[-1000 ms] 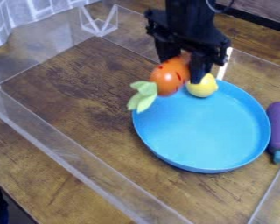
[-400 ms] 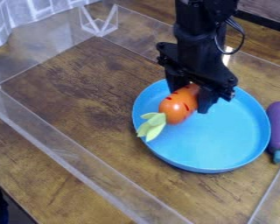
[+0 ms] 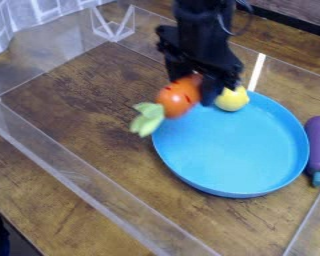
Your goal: Remove the carrot from the blue tray and put it on the table
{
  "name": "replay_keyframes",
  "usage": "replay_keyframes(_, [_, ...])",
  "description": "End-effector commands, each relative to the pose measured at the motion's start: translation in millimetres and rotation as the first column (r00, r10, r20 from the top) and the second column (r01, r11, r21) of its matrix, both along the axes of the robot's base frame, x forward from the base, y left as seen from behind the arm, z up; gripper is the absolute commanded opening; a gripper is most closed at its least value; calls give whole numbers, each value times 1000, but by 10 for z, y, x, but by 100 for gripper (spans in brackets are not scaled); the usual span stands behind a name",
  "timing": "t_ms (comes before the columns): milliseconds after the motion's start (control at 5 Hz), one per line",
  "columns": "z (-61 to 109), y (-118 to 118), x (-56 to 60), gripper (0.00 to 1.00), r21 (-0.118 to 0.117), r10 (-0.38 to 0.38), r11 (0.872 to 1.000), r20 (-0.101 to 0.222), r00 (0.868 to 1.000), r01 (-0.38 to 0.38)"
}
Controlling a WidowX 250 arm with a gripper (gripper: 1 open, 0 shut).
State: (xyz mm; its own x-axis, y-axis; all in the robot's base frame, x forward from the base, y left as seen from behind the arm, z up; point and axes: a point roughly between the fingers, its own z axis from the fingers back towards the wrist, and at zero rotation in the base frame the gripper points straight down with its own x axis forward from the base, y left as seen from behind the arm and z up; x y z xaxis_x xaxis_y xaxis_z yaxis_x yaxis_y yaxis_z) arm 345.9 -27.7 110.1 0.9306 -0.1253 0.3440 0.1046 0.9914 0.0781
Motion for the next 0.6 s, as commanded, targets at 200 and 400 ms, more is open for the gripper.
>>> replay_keyframes(200, [269,514,50,0,26,21,999,79,997,-23])
replay_keyframes(400, [209,648,-6,0,38,28,999,69,997,-30])
